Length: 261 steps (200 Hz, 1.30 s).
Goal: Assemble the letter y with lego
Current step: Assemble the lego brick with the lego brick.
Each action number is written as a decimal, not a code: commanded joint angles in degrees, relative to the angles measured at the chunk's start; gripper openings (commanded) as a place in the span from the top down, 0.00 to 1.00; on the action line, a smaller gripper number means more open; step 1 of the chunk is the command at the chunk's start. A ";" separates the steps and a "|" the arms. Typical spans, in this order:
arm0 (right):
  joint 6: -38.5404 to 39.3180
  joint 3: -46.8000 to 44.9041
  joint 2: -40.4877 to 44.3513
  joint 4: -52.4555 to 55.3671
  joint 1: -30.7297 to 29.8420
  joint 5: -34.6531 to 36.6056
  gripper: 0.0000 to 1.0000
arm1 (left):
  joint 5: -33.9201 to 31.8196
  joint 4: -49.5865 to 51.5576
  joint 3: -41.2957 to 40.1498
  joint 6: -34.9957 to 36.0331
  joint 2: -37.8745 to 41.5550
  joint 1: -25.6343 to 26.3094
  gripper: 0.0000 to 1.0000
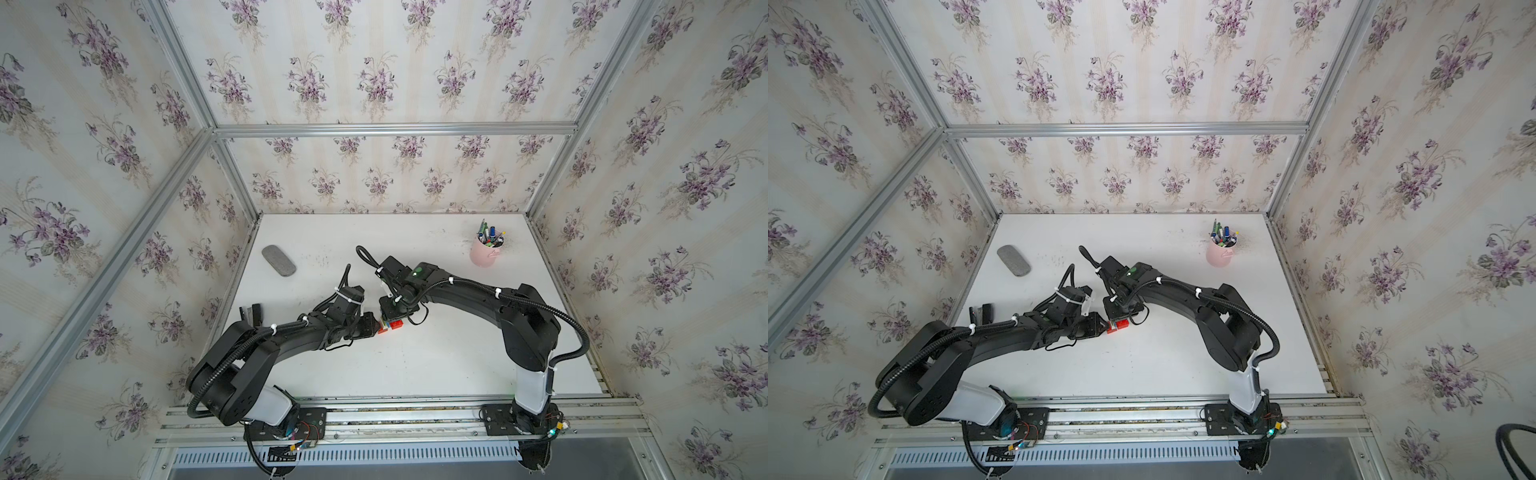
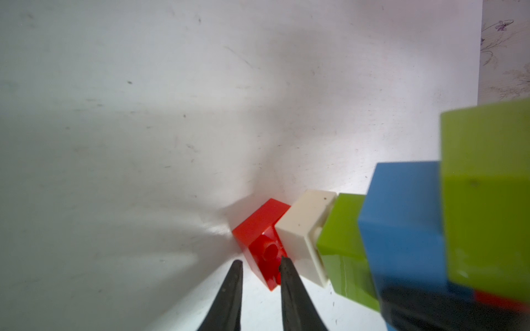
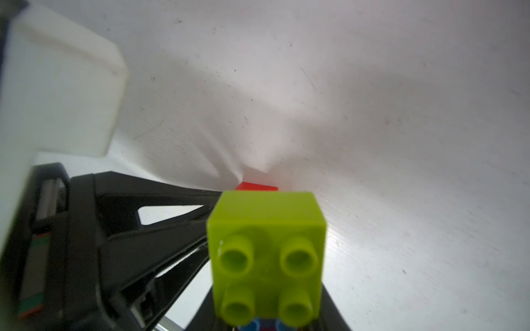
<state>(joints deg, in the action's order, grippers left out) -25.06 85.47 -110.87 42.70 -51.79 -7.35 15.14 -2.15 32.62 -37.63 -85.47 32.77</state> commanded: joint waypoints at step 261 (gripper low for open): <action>-1.92 4.12 -6.80 7.13 -6.04 6.66 0.91 | -6.02 8.03 -3.92 1.39 1.06 -0.81 0.82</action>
<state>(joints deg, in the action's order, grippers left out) -25.78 91.02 -115.83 47.57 -57.36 2.96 15.09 -5.26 29.65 -37.56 -83.50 32.34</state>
